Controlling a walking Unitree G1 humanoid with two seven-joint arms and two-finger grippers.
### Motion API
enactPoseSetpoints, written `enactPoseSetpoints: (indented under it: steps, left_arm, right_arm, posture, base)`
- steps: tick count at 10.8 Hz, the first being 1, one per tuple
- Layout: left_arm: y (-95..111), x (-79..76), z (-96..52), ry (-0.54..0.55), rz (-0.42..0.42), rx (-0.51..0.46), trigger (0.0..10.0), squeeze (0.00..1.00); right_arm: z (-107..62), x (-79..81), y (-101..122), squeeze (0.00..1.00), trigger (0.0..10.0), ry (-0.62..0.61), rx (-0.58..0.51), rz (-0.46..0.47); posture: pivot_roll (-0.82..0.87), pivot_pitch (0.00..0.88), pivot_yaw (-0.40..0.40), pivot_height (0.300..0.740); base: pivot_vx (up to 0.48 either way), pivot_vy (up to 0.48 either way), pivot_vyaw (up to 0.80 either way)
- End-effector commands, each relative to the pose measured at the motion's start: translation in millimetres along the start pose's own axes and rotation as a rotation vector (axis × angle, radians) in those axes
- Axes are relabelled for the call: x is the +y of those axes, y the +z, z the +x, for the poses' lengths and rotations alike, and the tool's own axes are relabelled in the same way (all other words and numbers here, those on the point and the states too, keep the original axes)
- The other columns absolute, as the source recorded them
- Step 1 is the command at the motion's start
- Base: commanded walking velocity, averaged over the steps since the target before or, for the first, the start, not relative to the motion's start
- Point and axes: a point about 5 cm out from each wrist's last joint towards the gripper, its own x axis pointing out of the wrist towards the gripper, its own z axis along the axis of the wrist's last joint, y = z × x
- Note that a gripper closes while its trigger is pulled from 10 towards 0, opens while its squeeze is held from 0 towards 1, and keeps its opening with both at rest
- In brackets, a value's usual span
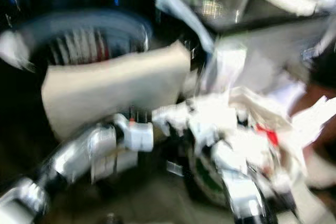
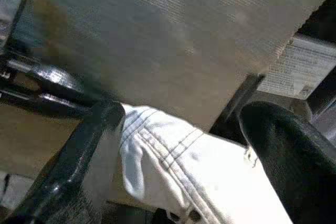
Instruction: Clothes washing
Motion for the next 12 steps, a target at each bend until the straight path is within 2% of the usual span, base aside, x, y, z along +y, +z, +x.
enactPoseSetpoints:
  steps: [1, 2, 3, 4, 5, 6, 7, 8, 9, 10, 11, 12]
  left_arm:
    - [-20, 35.1, -11.9, 0.136, -0.009, 0.075, 10.0, 0.0]
    - [-34, 44.2, -19.7, 0.159, 0.001, 0.122, 10.0, 0.0]
    - [-37, 44.1, -22.5, 0.159, -0.002, 0.13, 10.0, 0.0]
    - [-37, 40.3, -22.4, 0.153, -0.009, 0.127, 10.0, 0.0]
    - [-33, 33.1, -20.8, 0.14, -0.024, 0.117, 10.0, 0.0]
    - [-31, 29.4, -20.2, 0.132, -0.032, 0.108, 10.0, 0.0]
    - [-32, 28.7, -20.5, 0.128, -0.032, 0.107, 10.0, 0.0]
    - [-33, 28.0, -21.2, 0.123, -0.032, 0.109, 10.0, 0.0]
    - [-34, 27.6, -21.4, 0.12, -0.032, 0.113, 10.0, 0.0]
    - [-35, 28.1, -21.2, 0.119, -0.03, 0.116, 10.0, 0.0]
    - [-35, 28.7, -20.8, 0.119, -0.029, 0.116, 10.0, 0.0]
    - [-35, 28.6, -20.6, 0.117, -0.028, 0.118, 10.0, 0.0]
  right_arm:
    - [-7.4, -6.5, -5, 0.07, 10.0, -0.023, 0.034, -0.001]
    - [-8.9, -6.5, -6, 0.13, 10.0, -0.02, 0.039, -0.007]
    - [-9.9, -6.1, -7, 0.15, 10.0, -0.024, 0.043, -0.008]
    - [-9.9, -7.0, -7, 0.06, 10.0, -0.045, 0.04, -0.002]
    - [-9.4, -5.7, -7, 0.1, 10.0, -0.019, 0.045, -0.003]
    - [-9.1, -5.3, -7, 0.68, 10.0, -0.012, 0.05, -0.019]
    - [-9.1, -5.0, -7, 0.69, 10.0, -0.009, 0.056, -0.029]
    - [-8.3, -5.7, -9, 0.62, 10.0, -0.018, 0.062, -0.022]
    - [-7.7, -7.0, -8, 0.27, 10.0, -0.027, 0.058, -0.021]
    - [-7.3, -8.6, -8, 0.15, 10.0, -0.036, 0.056, -0.017]
    - [-5.9, -10.2, -8, 0.09, 10.0, -0.048, 0.057, -0.013]
    - [-4.8, -10.3, -7, 0.09, 10.0, -0.051, 0.054, -0.017]
  posture:
    - [0.02, 0.0, -0.068, 0.74]
    - [0.02, 0.0, -0.071, 0.74]
    - [0.02, 0.0, -0.073, 0.74]
    - [0.02, 0.0, -0.074, 0.74]
    - [0.02, 0.0, -0.074, 0.74]
    - [0.02, 0.0, -0.073, 0.74]
    - [0.02, 0.0, -0.071, 0.74]
    - [0.02, 0.0, -0.068, 0.74]
    - [0.02, 0.0, -0.063, 0.74]
    - [0.02, 0.0, -0.061, 0.74]
    - [0.02, 0.0, -0.059, 0.74]
    - [0.02, 0.0, -0.055, 0.74]
  base:
    - [0.0, 0.0, 0.68]
    - [0.0, 0.0, 0.68]
    - [0.0, 0.0, 0.68]
    - [0.0, 0.0, 0.67]
    - [0.0, 0.0, 0.58]
    - [0.0, 0.0, 0.57]
    - [0.0, 0.0, 0.59]
    - [0.0, 0.0, 0.6]
    - [0.0, 0.0, 0.59]
    - [0.0, 0.0, 0.57]
    - [0.0, 0.0, 0.57]
    - [0.0, 0.0, 0.58]
